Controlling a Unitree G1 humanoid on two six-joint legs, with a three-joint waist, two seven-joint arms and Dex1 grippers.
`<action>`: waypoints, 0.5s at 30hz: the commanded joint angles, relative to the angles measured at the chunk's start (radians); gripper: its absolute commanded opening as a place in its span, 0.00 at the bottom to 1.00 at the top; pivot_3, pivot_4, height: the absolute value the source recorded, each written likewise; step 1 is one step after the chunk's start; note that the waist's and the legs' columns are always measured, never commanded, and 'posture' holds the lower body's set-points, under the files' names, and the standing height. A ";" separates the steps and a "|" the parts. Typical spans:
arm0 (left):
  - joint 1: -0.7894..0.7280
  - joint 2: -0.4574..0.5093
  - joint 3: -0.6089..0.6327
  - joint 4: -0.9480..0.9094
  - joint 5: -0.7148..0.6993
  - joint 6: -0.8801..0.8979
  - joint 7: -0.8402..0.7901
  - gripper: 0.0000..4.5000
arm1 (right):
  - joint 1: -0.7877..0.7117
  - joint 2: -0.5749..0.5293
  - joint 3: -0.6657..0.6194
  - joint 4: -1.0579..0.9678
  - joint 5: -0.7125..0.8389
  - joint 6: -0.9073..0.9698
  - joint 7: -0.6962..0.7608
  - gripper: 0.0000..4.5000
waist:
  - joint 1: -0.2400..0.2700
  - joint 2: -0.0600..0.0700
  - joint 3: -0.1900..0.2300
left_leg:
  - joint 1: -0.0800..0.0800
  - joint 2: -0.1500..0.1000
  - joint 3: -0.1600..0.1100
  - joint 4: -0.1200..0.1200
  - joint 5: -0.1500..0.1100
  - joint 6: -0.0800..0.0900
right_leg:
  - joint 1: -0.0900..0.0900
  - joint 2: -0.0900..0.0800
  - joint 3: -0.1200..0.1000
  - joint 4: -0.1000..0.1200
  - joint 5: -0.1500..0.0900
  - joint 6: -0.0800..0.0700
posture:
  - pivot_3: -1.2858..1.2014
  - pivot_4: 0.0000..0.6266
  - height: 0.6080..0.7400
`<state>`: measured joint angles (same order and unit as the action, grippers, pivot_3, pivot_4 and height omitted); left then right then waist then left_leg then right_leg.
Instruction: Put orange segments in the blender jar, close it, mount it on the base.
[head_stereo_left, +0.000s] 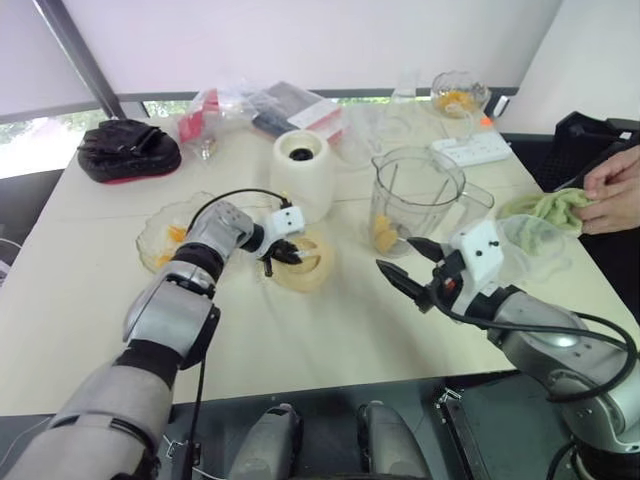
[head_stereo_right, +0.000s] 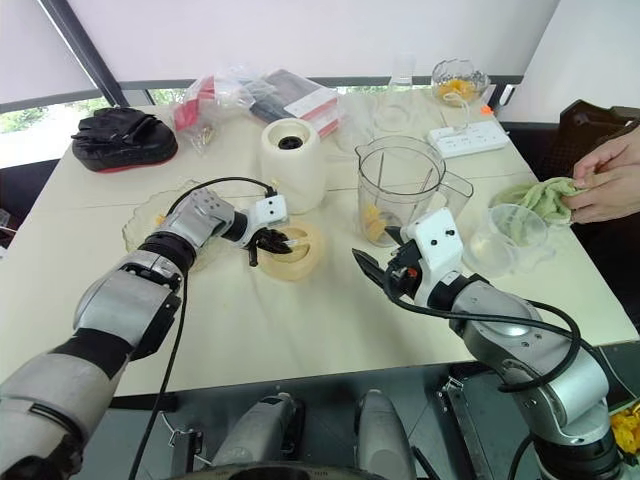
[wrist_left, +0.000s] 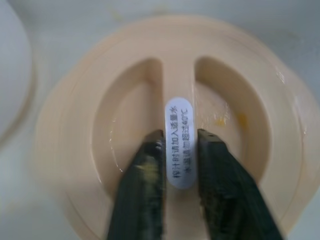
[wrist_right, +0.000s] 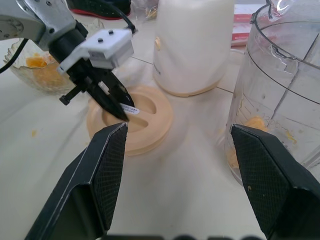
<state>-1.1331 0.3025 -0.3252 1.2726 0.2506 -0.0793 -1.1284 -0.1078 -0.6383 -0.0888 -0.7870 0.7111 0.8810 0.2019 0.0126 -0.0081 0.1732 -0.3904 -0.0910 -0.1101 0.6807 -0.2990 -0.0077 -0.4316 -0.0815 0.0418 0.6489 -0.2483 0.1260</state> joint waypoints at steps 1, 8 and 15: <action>0.017 -0.003 0.002 -0.013 0.011 -0.014 -0.013 0.05 | 0.015 0.001 -0.034 -0.052 -0.005 -0.002 -0.005 0.76 | 0.000 0.000 0.000 | 0.000 0.000 0.000 0.000 0.000 0.000 | 0.000 0.000 0.000 0.000 0.000 0.000 | 0.52 0.24 1.00; 0.013 0.025 0.029 -0.071 -0.023 -0.045 -0.079 0.05 | 0.080 0.031 -0.052 -0.070 -0.050 -0.009 -0.069 0.76 | -0.001 0.000 0.000 | 0.000 0.000 0.000 0.000 -0.001 0.001 | 0.000 0.000 0.000 0.000 0.000 0.000 | 0.52 0.24 1.00; 0.031 0.097 0.096 -0.260 -0.118 -0.014 -0.207 0.05 | 0.142 0.144 -0.070 -0.051 -0.199 -0.062 -0.199 0.76 | -0.003 -0.001 0.000 | 0.000 0.000 0.000 0.000 -0.001 0.001 | -0.001 0.000 0.000 0.000 0.000 0.000 | 0.52 0.24 1.00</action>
<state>-1.1037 0.3907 -0.2548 1.0766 0.1715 -0.1012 -1.3083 0.0386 -0.5061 -0.1325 -0.8186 0.5415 0.8495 0.0262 0.0098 -0.0086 0.1734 -0.3909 -0.0910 -0.1102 0.6810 -0.2996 -0.0069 -0.4325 -0.0816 0.0420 0.6494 -0.2483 0.1260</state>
